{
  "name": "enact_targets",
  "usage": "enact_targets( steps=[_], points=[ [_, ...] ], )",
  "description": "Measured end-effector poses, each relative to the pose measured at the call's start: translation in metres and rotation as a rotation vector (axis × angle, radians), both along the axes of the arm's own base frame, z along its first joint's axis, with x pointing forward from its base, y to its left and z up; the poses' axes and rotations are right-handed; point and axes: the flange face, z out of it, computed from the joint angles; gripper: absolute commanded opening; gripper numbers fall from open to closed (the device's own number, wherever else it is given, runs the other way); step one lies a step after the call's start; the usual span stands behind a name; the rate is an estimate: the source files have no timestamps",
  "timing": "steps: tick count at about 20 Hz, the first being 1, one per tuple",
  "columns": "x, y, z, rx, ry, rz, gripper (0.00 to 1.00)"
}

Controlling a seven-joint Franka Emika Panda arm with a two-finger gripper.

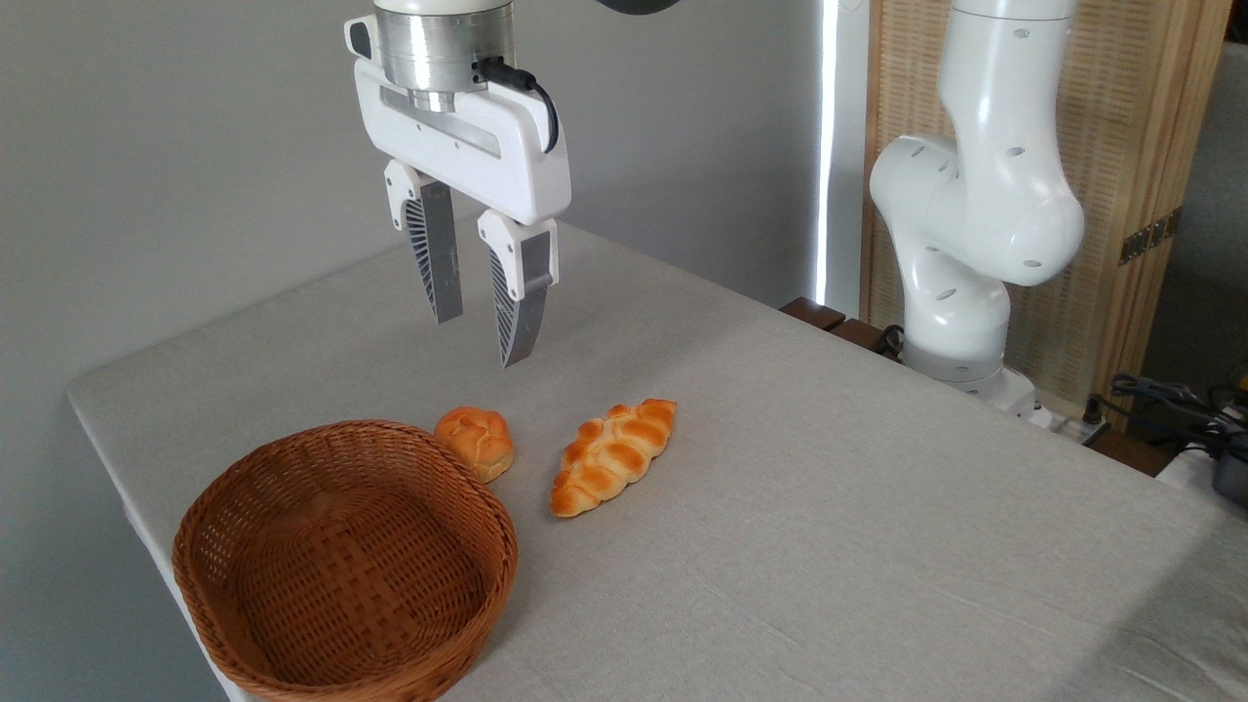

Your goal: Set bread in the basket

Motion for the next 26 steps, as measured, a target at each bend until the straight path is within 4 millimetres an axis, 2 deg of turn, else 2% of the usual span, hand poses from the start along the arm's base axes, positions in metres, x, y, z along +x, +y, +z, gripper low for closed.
enact_targets(
  steps=[7, 14, 20, 26],
  points=[
    [0.001, -0.001, -0.003, 0.002, 0.006, -0.002, 1.00],
    [0.003, -0.034, -0.017, 0.015, 0.030, -0.057, 1.00],
    [0.004, -0.032, -0.012, 0.013, 0.021, -0.053, 1.00],
    [0.008, -0.021, -0.003, 0.009, 0.002, -0.032, 1.00]
  ],
)
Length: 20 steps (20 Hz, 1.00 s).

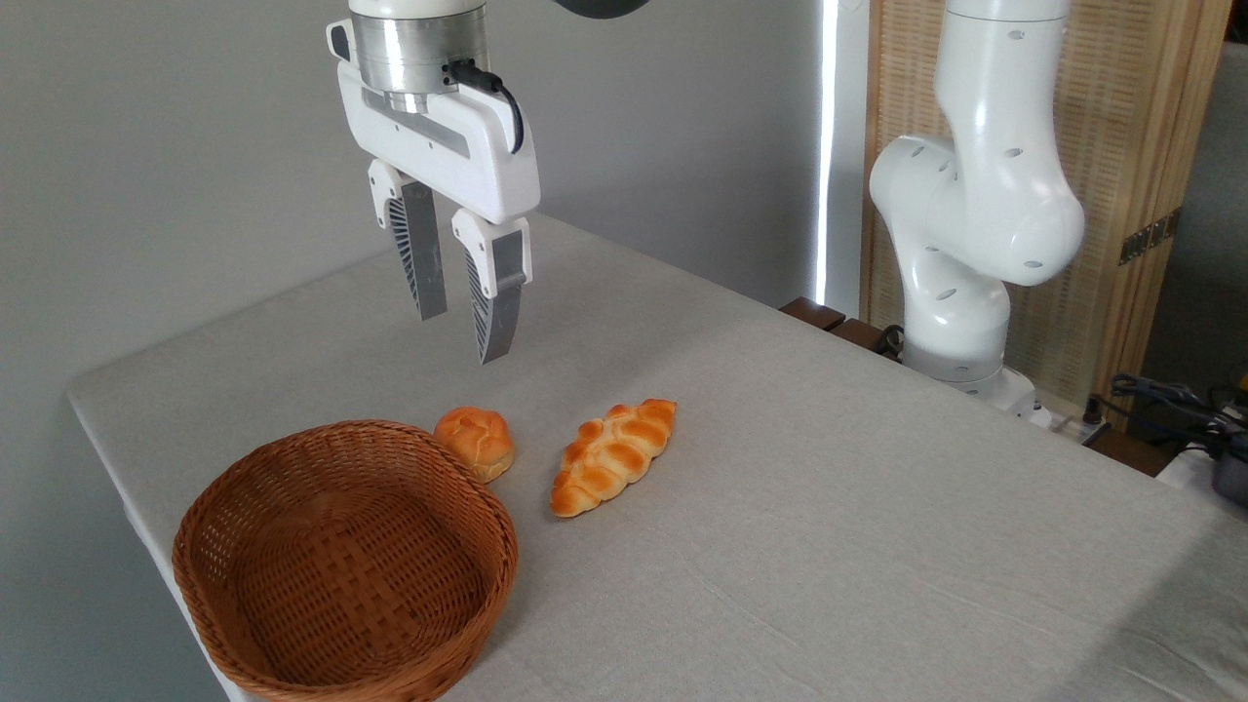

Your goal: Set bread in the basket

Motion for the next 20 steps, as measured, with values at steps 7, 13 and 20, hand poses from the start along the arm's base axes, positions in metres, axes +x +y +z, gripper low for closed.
enact_targets(
  steps=[7, 13, 20],
  points=[
    [0.004, 0.022, 0.005, -0.009, -0.009, 0.040, 1.00],
    [0.005, 0.022, 0.010, -0.019, -0.018, 0.043, 1.00],
    [0.005, 0.022, 0.010, -0.020, -0.017, 0.043, 1.00]
  ],
)
